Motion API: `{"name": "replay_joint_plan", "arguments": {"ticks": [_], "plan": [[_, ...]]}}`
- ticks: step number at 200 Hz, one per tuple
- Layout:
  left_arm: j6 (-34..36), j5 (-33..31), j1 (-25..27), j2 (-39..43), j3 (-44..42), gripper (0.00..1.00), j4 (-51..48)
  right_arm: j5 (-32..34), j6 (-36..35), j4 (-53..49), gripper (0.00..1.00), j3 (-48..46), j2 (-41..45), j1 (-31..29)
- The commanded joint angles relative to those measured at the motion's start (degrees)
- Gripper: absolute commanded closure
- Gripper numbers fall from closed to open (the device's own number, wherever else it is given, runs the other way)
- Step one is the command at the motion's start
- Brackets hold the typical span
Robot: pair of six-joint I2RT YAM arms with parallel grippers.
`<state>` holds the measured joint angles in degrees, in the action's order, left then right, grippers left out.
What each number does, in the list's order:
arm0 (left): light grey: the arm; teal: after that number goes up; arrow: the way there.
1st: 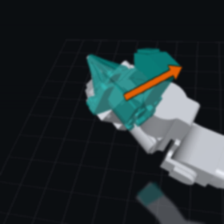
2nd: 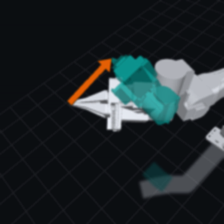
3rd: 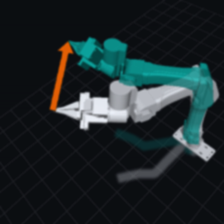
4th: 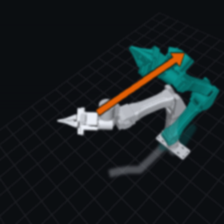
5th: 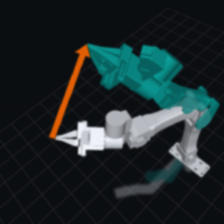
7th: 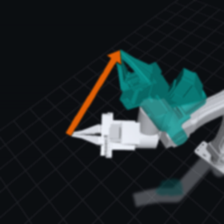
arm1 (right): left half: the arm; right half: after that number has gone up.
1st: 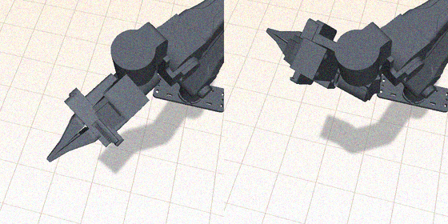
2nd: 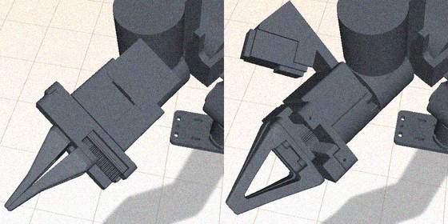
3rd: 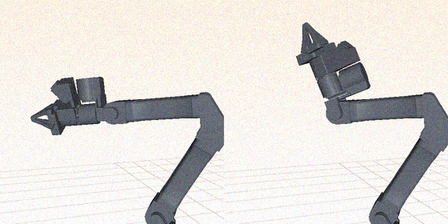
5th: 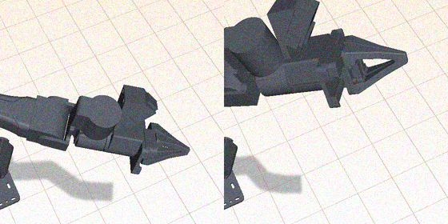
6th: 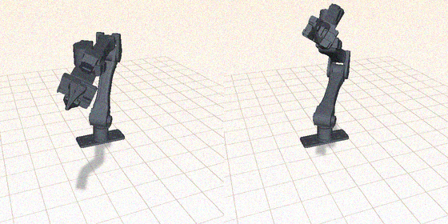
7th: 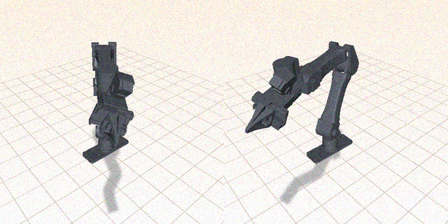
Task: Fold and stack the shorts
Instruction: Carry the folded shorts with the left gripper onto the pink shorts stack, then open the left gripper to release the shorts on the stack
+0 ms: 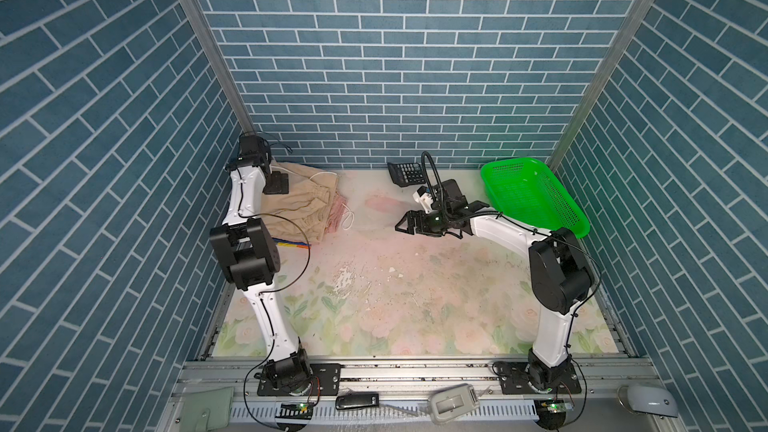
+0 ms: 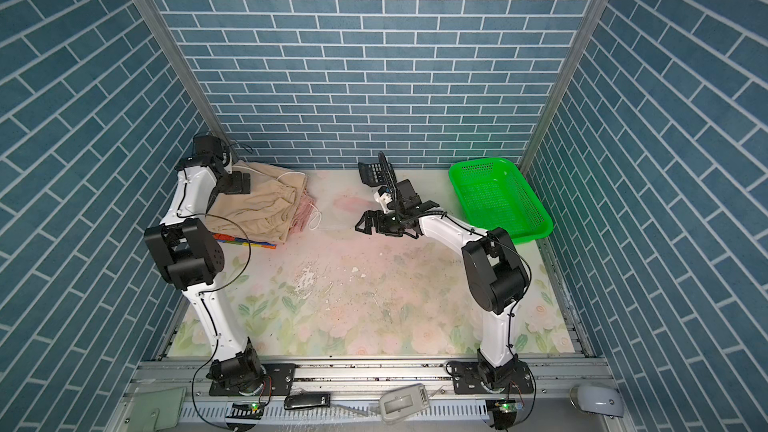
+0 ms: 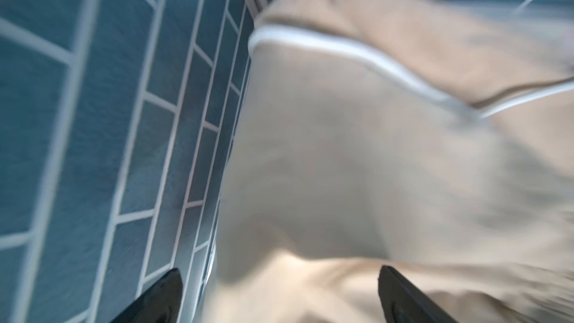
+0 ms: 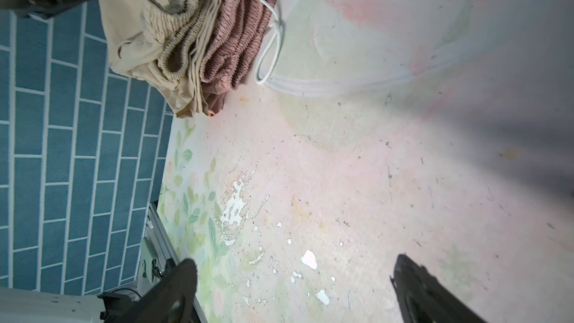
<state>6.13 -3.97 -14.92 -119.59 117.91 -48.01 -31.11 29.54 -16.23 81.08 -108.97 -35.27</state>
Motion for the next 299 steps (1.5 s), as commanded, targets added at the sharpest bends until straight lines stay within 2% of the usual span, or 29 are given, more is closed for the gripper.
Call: {"name": "replay_joint_plan", "arguments": {"ticks": [1, 35, 45, 65, 102, 147, 182, 211, 243, 299], "plan": [[-2.87, 4.29, 2.40, 8.20, 0.54, 0.00, 1.39, 4.68, -4.92, -5.97, 0.01, 1.43, 5.20, 0.00], [-4.79, 10.61, 3.98, 14.62, -8.29, 0.00, 11.45, 6.59, -5.37, -8.47, 0.01, 1.42, 8.21, 0.92], [-6.20, 15.53, 3.82, 14.36, -10.85, 0.00, 14.71, 6.68, -5.07, -8.35, 0.01, 1.25, 8.56, 0.92], [-8.68, 23.78, 3.71, 9.96, -12.26, 0.01, 19.35, 6.25, -4.03, -7.37, 0.01, 0.16, 8.68, 0.88], [-12.57, 27.00, 0.96, -0.39, -9.07, 0.00, 23.07, 5.62, -2.38, -4.88, 0.01, -3.61, 9.05, 0.90], [-14.37, 28.10, -2.87, -6.56, -5.66, 0.01, 23.93, 4.67, -2.62, -4.49, 0.01, -5.15, 6.96, 0.98], [-13.16, 28.46, -3.54, -2.98, -6.82, 0.00, 23.05, 4.81, -3.38, -5.62, 0.01, -4.90, 7.31, 1.29], [-14.48, 29.13, -4.30, 5.39, -14.30, 0.00, 25.42, 8.22, -5.33, -10.12, 0.01, -2.82, 10.27, 2.73], [-17.02, 28.41, -6.79, 12.92, -27.48, 0.00, 31.22, 11.87, -6.72, -15.05, 0.01, -1.50, 14.21, 7.06], [-18.26, 25.00, -10.18, 12.48, -37.06, 0.00, 36.67, 13.88, -6.91, -15.96, 0.01, -7.81, 21.91, 13.08]]}}
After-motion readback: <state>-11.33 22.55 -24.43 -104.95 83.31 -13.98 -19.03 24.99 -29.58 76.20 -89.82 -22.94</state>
